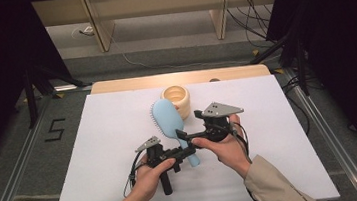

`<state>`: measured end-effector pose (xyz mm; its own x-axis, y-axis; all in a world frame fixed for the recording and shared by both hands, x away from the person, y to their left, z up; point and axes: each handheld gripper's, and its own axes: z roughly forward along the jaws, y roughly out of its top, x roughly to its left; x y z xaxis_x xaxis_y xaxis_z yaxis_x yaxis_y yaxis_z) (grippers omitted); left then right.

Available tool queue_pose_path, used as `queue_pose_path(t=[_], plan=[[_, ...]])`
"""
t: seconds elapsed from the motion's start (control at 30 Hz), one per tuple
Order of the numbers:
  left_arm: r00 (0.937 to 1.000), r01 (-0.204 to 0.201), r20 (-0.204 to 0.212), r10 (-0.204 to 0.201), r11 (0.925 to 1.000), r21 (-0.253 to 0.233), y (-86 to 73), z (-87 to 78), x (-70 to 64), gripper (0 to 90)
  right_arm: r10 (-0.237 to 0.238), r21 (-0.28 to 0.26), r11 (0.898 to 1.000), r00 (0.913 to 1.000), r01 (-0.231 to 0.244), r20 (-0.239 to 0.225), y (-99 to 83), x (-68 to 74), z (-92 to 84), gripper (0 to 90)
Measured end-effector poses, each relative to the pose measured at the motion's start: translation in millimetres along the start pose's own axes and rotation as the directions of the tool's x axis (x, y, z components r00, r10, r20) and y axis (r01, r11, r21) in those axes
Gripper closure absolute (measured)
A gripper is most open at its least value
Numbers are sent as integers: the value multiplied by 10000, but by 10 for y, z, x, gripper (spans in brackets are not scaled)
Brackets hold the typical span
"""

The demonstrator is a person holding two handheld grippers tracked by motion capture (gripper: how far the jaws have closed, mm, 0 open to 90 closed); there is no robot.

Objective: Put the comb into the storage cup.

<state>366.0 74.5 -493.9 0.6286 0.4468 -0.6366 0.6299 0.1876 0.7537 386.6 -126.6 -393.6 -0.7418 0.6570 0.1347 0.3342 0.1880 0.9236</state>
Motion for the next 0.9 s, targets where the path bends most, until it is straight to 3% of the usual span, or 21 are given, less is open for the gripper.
queue_pose_path(t=[0.9], plan=[[9993, -367, 68, 367, 9993, 114, -7, 9, -60, 685, -357, 392, 9985, 9982, 376, -491, 411, 89, 306, 8]])
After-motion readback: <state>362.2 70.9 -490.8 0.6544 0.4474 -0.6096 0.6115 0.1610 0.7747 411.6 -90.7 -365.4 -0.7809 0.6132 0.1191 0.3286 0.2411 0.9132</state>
